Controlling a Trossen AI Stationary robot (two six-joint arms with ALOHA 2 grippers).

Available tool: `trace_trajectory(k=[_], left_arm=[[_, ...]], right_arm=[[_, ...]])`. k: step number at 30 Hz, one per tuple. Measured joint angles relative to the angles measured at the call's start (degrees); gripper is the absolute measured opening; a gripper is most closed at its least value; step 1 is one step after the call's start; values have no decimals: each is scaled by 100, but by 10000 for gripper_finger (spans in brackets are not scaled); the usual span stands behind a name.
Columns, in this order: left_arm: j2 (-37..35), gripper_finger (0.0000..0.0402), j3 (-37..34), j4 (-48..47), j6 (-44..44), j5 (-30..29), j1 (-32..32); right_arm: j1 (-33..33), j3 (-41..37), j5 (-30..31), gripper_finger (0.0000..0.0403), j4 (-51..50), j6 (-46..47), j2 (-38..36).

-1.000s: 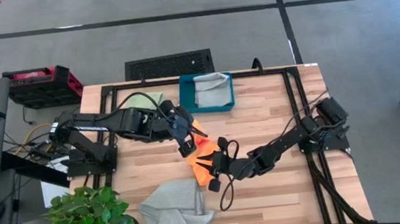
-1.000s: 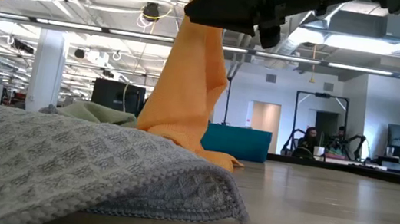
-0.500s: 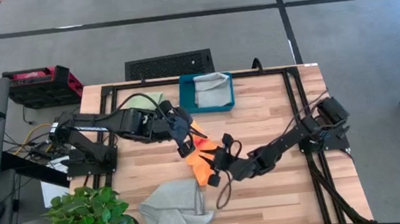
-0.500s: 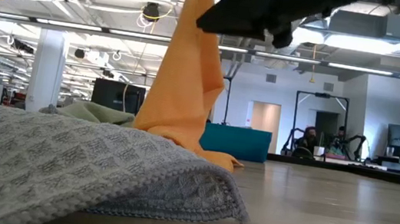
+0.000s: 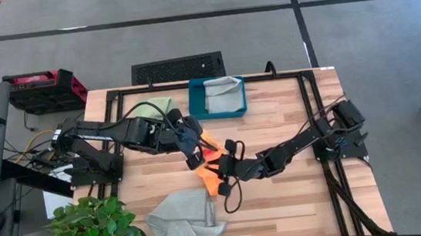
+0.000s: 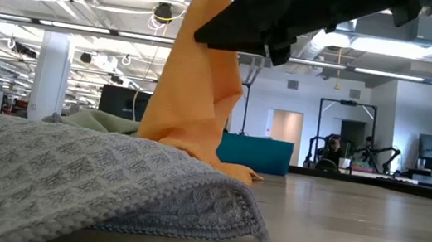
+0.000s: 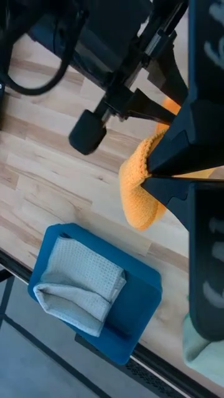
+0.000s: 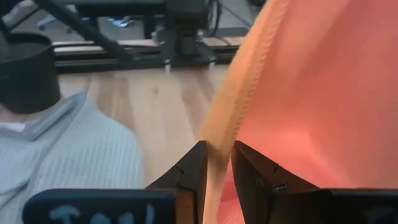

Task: Fold microfiber towels
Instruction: Fold the orange towel

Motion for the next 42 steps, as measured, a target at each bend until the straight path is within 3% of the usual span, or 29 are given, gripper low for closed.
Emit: trace_trajectory(k=[9, 13, 28, 34, 38, 42], left_arm=[[0, 0, 0, -12, 1, -4, 0], [0, 0, 0, -24, 0, -8, 0], [2, 0, -2, -26, 2, -93, -2], [2, 0, -2, -24, 2, -93, -2], [2, 0, -2, -25, -28, -93, -2], [2, 0, -2, -26, -37, -93, -7]], right_arm=[[-104, 2, -1279, 95, -427, 218, 3], [-103, 0, -1300, 95, -983, 639, 10], [-108, 0, -1409, 90, -1060, 750, 78], [-150, 0, -1408, 66, -1065, 748, 78], [-134, 0, -1396, 16, -1062, 627, 78], [18, 0, -910, 12, -1140, 453, 32]])
